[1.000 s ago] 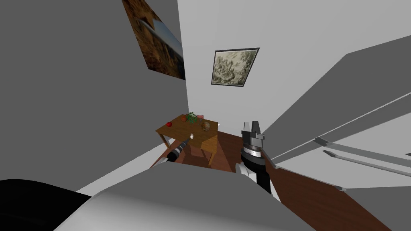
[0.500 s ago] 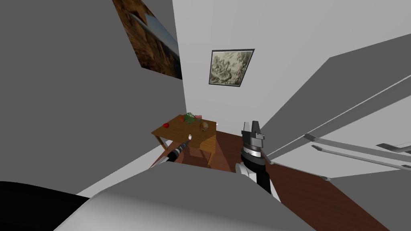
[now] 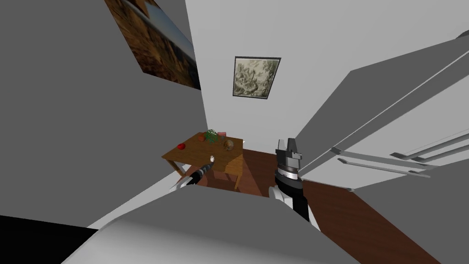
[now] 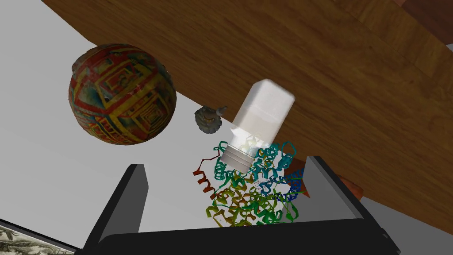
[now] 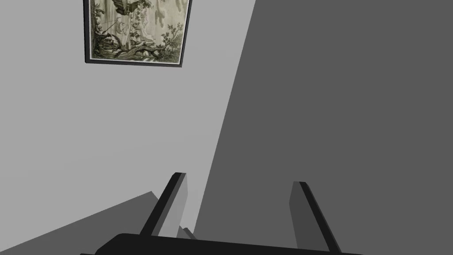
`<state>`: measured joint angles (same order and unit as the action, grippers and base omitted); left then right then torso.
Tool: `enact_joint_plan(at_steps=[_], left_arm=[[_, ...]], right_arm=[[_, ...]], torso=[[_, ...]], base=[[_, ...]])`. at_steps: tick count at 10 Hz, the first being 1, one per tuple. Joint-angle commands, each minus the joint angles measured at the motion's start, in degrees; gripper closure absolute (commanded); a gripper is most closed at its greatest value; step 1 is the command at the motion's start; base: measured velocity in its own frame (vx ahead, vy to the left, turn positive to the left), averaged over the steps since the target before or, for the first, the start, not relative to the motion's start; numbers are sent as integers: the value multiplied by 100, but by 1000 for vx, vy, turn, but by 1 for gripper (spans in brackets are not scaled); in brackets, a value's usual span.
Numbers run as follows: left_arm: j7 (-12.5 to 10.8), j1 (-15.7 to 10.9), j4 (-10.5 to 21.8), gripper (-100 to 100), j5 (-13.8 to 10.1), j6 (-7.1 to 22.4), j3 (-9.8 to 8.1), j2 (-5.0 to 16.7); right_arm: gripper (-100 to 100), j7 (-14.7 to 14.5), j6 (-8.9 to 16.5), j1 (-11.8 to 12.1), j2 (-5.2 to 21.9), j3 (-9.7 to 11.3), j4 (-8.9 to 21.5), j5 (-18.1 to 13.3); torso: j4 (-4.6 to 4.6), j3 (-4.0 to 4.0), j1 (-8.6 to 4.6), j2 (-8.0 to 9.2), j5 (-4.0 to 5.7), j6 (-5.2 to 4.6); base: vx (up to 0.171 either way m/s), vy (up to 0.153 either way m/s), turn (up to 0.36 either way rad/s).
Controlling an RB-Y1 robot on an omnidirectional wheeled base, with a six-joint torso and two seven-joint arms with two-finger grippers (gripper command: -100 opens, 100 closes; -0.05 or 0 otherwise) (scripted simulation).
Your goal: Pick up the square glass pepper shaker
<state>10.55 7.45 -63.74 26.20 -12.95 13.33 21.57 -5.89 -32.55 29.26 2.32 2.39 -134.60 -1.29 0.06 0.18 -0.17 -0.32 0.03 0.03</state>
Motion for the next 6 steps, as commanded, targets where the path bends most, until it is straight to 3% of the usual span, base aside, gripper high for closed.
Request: enact_joint_plan(at_steps=[1, 6], left_arm=[[175, -177, 240, -100, 67, 146, 39, 108], [654, -719, 985, -100, 271, 501, 115, 442]], right_arm=[[0, 0, 0, 0, 0, 0, 0, 0], [0, 0, 0, 0, 0, 0, 0, 0]], torso=[[0, 0, 0, 0, 0, 0], [-1, -4, 6, 8, -1, 2]], base=[[57, -40, -114], [45, -28, -115]])
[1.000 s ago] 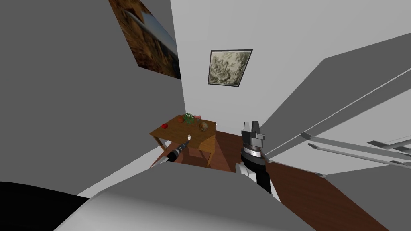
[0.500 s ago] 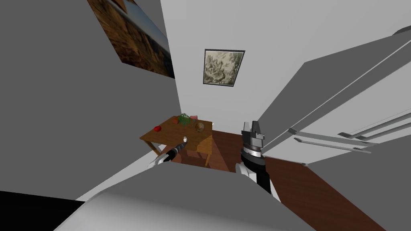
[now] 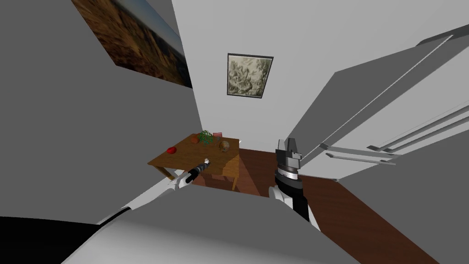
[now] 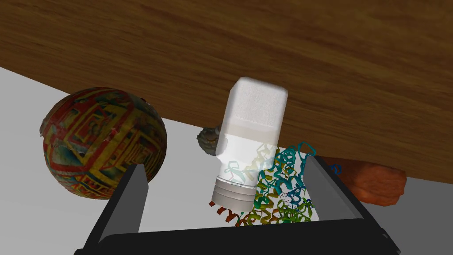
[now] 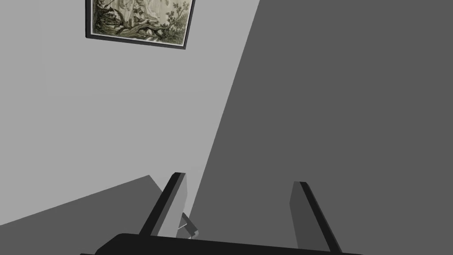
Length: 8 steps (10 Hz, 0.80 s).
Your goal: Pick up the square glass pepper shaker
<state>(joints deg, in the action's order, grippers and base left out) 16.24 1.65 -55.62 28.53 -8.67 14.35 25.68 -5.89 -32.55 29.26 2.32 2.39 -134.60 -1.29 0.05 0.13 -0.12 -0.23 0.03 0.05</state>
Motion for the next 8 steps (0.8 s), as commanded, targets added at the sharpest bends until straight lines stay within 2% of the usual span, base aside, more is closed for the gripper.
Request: enact_joint_plan(at_steps=[1, 3, 4, 5, 6, 8], left_arm=[[85, -139, 173, -100, 38, 73, 12, 31], [236, -312, 425, -100, 118, 189, 46, 162], [199, -272, 384, -100, 98, 129, 20, 119], [215, -281, 399, 0, 102, 137, 19, 124], [373, -384, 542, -100, 151, 174, -180, -75], [532, -489, 687, -100, 199, 212, -380, -273]], right_arm=[[0, 0, 0, 0, 0, 0, 0, 0], [0, 0, 0, 0, 0, 0, 0, 0], [0, 0, 0, 0, 0, 0, 0, 0], [0, 0, 0, 0, 0, 0, 0, 0], [0, 0, 0, 0, 0, 0, 0, 0], [0, 0, 0, -1, 1, -1, 0, 0]], torso=[[0, 0, 0, 0, 0, 0], [0, -2, 3, 3, -1, 0], [0, -2, 3, 4, -1, 1], [-1, -5, 5, 10, -2, 3], [-2, -7, 6, 14, -2, 3], [-5, -15, 33, 27, -8, 2]], base=[[33, -15, -52], [28, -13, -88], [13, -4, -15], [0, 0, 0], [-11, 44, -112], [-40, 76, -105]])
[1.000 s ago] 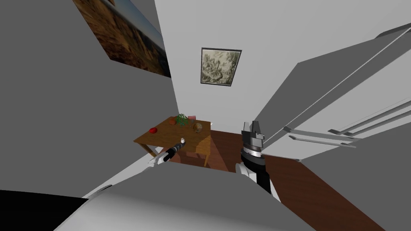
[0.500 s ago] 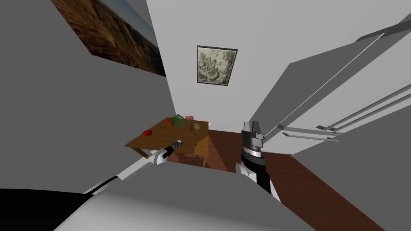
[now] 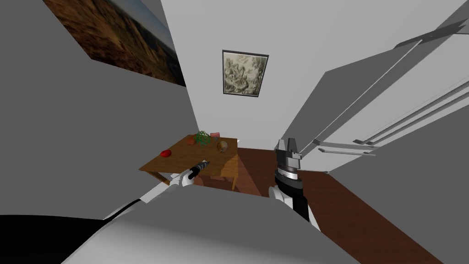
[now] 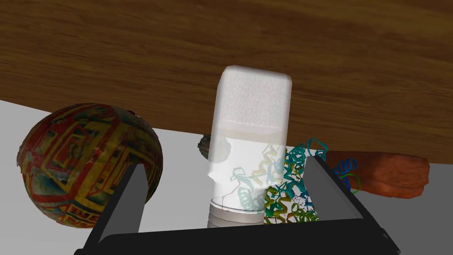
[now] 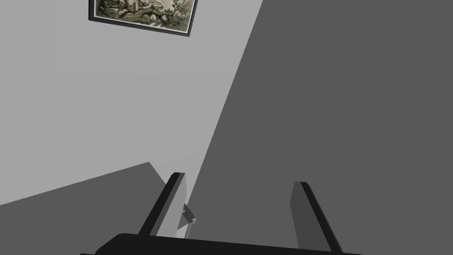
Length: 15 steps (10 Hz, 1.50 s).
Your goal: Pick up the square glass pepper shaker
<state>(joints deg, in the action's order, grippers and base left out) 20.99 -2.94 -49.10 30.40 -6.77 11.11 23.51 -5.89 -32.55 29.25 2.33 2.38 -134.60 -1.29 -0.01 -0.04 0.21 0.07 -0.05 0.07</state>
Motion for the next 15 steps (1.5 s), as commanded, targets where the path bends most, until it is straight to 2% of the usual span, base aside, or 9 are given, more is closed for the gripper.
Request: enact_joint_plan(at_steps=[1, 5, 6, 7, 11, 12, 13, 15], left_arm=[[217, -134, 180, -100, 62, 60, -255, -255], [536, -343, 470, -100, 159, 136, -654, -652], [456, -296, 386, -100, 136, 145, -562, -575], [475, -301, 393, 100, 139, 152, -573, -586], [470, -320, 370, 100, 135, 125, -577, -586], [471, -318, 372, 0, 135, 130, -578, -584], [296, -186, 253, 100, 86, 79, -355, -354], [137, -82, 107, 100, 37, 41, -155, -155]], right_arm=[[0, 0, 0, 0, 0, 0, 0, 0], [0, 0, 0, 0, 0, 0, 0, 0], [0, 0, 0, 0, 0, 0, 0, 0], [0, 0, 0, 1, 0, 0, 0, 0], [0, 0, 0, 1, -1, 0, 0, 0], [0, 0, 0, 1, -1, 0, 0, 0], [0, 0, 0, 1, -1, 0, 0, 0], [0, 0, 0, 2, -2, 1, 0, 0]], torso=[[0, 0, 0, 0, 0, 0], [0, 0, 4, 0, -1, 1], [0, 1, -1, -3, 0, 1], [2, 5, -13, -9, 3, 3], [23, 27, -28, -33, 8, 4], [22, 27, -26, -33, 6, 2], [21, 27, -26, -33, 6, 1], [25, 35, -60, -48, 11, 4]], base=[[-47, 82, -158], [-39, 80, -86], [-11, 26, -18], [-3, 5, 3], [0, 0, 0], [0, 0, 0], [25, -69, 161], [61, -106, 130]])
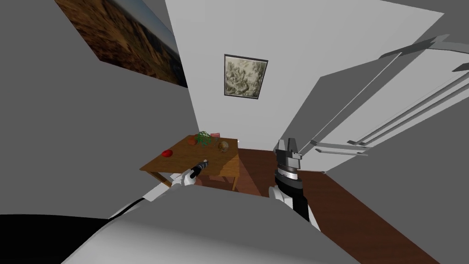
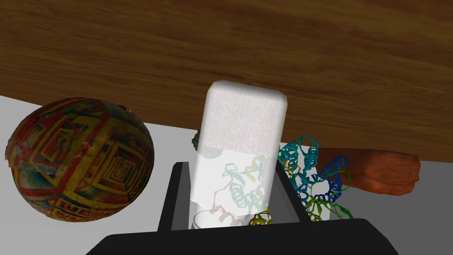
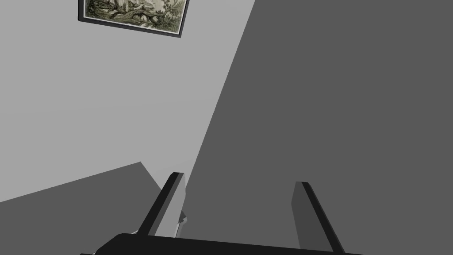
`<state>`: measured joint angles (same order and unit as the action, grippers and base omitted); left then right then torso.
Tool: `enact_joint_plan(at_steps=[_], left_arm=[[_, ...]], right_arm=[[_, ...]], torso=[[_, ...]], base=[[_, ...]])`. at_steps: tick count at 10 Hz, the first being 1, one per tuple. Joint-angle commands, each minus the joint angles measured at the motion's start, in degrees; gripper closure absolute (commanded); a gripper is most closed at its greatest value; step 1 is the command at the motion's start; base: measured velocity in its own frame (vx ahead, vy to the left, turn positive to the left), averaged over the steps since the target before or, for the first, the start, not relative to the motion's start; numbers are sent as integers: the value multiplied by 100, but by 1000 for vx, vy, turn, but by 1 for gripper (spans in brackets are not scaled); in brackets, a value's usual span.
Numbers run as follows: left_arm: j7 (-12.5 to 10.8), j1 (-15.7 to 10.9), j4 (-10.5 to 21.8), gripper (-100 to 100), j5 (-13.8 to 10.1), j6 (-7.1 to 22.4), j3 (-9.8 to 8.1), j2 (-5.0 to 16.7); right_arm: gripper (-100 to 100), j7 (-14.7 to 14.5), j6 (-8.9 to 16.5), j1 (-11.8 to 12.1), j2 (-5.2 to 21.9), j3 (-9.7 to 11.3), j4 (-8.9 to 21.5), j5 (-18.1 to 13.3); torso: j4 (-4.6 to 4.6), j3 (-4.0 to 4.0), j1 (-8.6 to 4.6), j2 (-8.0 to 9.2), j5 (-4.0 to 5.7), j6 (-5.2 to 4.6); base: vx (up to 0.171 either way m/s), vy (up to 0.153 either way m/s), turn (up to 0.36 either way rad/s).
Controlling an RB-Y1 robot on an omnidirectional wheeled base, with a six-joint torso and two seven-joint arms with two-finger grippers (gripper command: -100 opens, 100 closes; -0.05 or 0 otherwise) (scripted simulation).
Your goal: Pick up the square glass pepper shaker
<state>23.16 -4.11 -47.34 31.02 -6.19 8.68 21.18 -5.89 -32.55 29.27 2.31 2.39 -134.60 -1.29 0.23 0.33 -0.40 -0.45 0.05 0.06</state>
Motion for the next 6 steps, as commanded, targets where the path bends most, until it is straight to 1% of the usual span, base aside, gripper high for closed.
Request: enact_joint_plan(at_steps=[1, 3, 4, 5, 6], left_arm=[[-160, 88, -141, 100, -50, -37, 188, 177], [-319, 192, -286, 100, -99, -75, 387, 375], [-479, 297, -431, 100, -147, -113, 587, 573], [-391, 240, -371, 100, -125, -70, 493, 475], [-413, 252, -377, 0, -127, -80, 510, 492]], right_arm=[[0, 0, 0, 0, 0, 0, 0, 0], [0, 0, 0, 0, 0, 0, 0, 0], [0, 0, 0, 0, 0, 0, 0, 0], [0, 0, 0, 0, 0, 0, 0, 0], [0, 0, 0, -1, 1, 0, 0, 0]], torso=[[0, 0, 0, 0, 0, 0], [-2, -5, 12, 9, -3, -1], [-4, -8, 16, 14, -3, -2], [-3, -8, 14, 15, -3, 2], [-5, -10, 24, 16, -7, -4]], base=[[48, -76, 73], [22, -64, 80], [26, -73, 145], [11, -37, 44], [1, -7, -7]])
